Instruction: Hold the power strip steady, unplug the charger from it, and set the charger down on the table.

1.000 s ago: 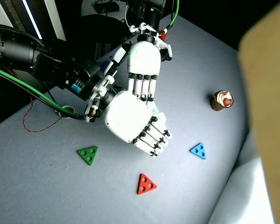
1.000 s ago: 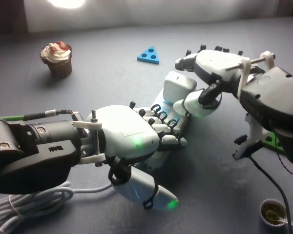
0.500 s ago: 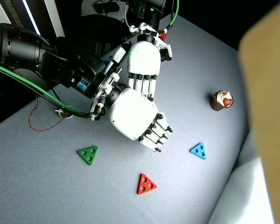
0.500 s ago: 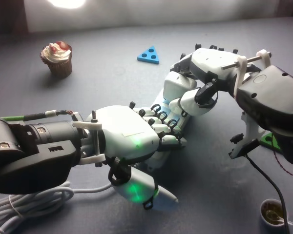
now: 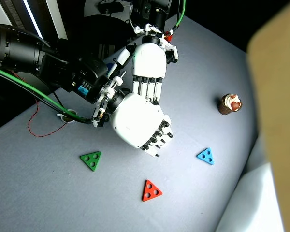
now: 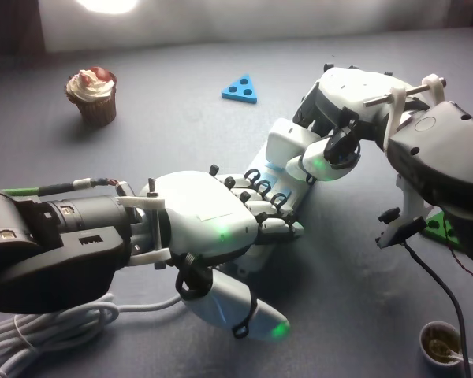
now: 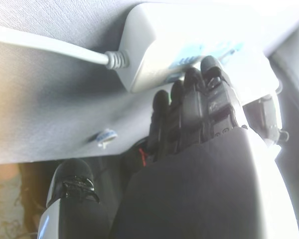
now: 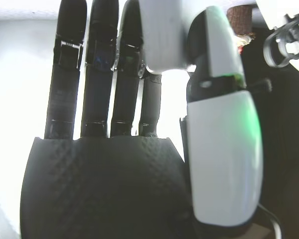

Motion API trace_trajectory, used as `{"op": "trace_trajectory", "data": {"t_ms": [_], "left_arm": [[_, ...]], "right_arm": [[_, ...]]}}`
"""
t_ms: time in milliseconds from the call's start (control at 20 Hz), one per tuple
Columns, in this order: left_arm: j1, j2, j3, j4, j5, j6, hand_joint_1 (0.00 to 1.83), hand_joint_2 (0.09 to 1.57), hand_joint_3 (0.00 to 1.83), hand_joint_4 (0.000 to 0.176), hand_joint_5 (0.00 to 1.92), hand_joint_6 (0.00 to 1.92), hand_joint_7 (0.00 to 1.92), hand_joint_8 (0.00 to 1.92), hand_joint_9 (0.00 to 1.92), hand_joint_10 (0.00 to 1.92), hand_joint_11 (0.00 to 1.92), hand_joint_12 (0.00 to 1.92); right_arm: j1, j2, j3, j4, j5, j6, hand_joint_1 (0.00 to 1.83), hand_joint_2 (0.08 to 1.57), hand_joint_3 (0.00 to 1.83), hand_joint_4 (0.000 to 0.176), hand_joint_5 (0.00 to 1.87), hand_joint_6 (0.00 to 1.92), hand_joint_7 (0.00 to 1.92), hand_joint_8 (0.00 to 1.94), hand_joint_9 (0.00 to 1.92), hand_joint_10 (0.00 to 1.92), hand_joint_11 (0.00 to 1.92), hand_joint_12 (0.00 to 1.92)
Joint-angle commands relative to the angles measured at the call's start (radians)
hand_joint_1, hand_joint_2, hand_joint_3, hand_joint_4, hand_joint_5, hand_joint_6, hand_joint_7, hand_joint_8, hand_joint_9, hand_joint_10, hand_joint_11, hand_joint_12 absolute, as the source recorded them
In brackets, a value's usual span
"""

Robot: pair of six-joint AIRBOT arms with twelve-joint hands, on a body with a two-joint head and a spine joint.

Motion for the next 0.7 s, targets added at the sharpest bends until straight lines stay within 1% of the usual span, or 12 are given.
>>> {"op": "trace_trajectory", "data": {"t_ms": [0,100,150,250,300,400,500,550,650], "left_arm": [[0.002,-0.008,0.002,-0.005,-0.037,-0.001,0.08,1.03,0.0,0.0,0.18,0.01,0.19,0.01,0.2,0.01,0.08,0.28],[0.001,-0.007,0.002,-0.007,-0.04,-0.001,0.07,1.04,0.0,0.0,0.18,0.0,0.19,0.01,0.2,0.0,0.07,0.28],[0.001,-0.007,0.003,-0.008,-0.04,-0.001,0.06,1.04,0.0,0.0,0.17,0.0,0.19,0.0,0.19,0.0,0.07,0.28],[0.001,-0.006,0.003,-0.012,-0.039,-0.001,0.06,1.04,0.0,0.0,0.16,0.0,0.18,0.0,0.18,0.0,0.06,0.28],[0.003,-0.006,0.004,-0.024,-0.038,-0.001,0.08,1.05,0.0,0.0,0.17,0.0,0.18,0.0,0.18,0.0,0.06,0.28],[0.006,-0.006,0.004,-0.032,-0.039,0.002,0.05,1.04,0.0,0.0,0.17,0.0,0.19,0.0,0.19,0.0,0.06,0.29],[0.008,-0.007,0.005,-0.034,-0.038,0.003,0.05,1.05,0.0,0.0,0.15,0.0,0.17,0.0,0.18,0.0,0.05,0.29],[0.013,-0.008,0.007,-0.05,-0.039,0.003,0.06,1.05,0.0,0.0,0.16,0.0,0.17,0.0,0.17,0.0,0.04,0.29],[0.03,-0.008,0.007,-0.075,-0.073,0.003,0.07,1.05,0.0,0.0,0.16,0.01,0.18,0.0,0.18,0.0,0.05,0.29]], "right_arm": [[0.005,0.013,-0.01,-0.066,0.028,0.014,1.26,1.03,0.0,0.004,1.15,0.62,1.21,0.68,1.33,0.04,0.76,1.11],[0.004,0.019,-0.015,-0.09,0.034,0.017,1.25,1.04,0.0,0.007,1.14,0.64,1.18,0.73,1.32,0.03,0.72,1.15],[0.004,0.021,-0.017,-0.108,0.038,0.019,1.25,1.04,0.0,0.007,1.15,0.63,1.19,0.71,1.32,0.03,0.71,1.15],[0.007,0.026,-0.019,-0.159,0.057,0.03,1.25,1.04,0.0,0.007,1.13,0.65,1.18,0.74,1.32,0.02,0.72,1.17],[0.012,0.03,-0.018,-0.182,0.059,0.031,1.25,1.04,0.0,0.005,1.13,0.66,1.2,0.7,1.33,0.02,0.76,1.12],[0.023,0.037,-0.013,-0.207,0.06,0.037,1.25,1.05,0.0,0.0,1.09,0.73,1.18,0.73,1.32,0.01,0.77,1.04],[0.033,0.041,-0.007,-0.208,0.06,0.038,1.25,1.06,0.0,0.0,1.07,0.76,1.17,0.77,1.32,0.01,0.77,1.04],[0.037,0.043,-0.005,-0.208,0.06,0.038,1.25,1.05,0.0,0.0,1.08,0.74,1.18,0.73,1.32,0.01,0.79,1.01],[0.043,0.052,-0.004,-0.209,0.06,0.038,1.25,1.05,0.0,0.0,1.07,0.76,1.2,0.68,1.33,0.01,0.82,0.98]]}}
